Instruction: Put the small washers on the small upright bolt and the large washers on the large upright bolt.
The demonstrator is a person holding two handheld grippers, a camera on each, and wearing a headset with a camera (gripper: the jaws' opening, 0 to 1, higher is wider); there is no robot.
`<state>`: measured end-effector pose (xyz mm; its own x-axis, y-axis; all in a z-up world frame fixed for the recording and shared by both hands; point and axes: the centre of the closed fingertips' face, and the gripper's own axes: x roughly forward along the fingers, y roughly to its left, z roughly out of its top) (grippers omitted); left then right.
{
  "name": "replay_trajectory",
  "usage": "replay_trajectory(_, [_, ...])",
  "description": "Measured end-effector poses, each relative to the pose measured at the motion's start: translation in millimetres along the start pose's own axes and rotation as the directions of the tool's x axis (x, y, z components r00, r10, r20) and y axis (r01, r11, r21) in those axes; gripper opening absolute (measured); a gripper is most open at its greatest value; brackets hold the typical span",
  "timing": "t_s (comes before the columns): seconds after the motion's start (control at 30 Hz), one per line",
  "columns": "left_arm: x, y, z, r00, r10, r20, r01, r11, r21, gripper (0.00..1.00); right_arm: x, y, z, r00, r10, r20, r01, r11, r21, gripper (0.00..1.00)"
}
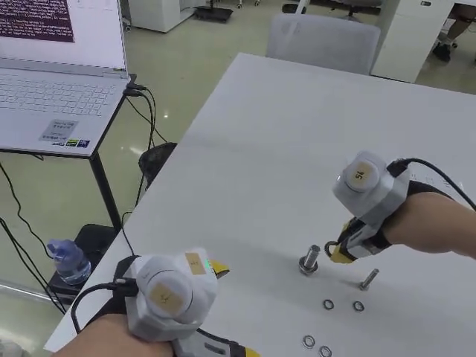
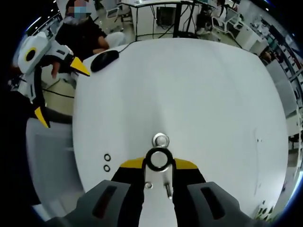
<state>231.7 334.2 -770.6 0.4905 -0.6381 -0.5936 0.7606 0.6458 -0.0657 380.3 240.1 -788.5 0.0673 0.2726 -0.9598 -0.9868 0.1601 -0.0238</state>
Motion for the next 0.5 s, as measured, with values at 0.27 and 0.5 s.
replay_trajectory(0.27, [2.6, 1.8, -1.4, 0.9999, -0.006, -0.013, 0.006, 1.0, 0.004, 0.83, 15.7, -1.7, 11.5, 0.9999, 0.001, -0.013, -0.002, 1.0, -0.028, 0.21])
replay_trajectory(0.5, [4.8, 4.6, -3.3, 0.9997, -0.008, -0.023, 0.008, 1.0, 0.005, 0.82, 24.1, -6.1, 12.6, 0.9996, 0.009, -0.026, -0.01, 1.0, -0.023, 0.21])
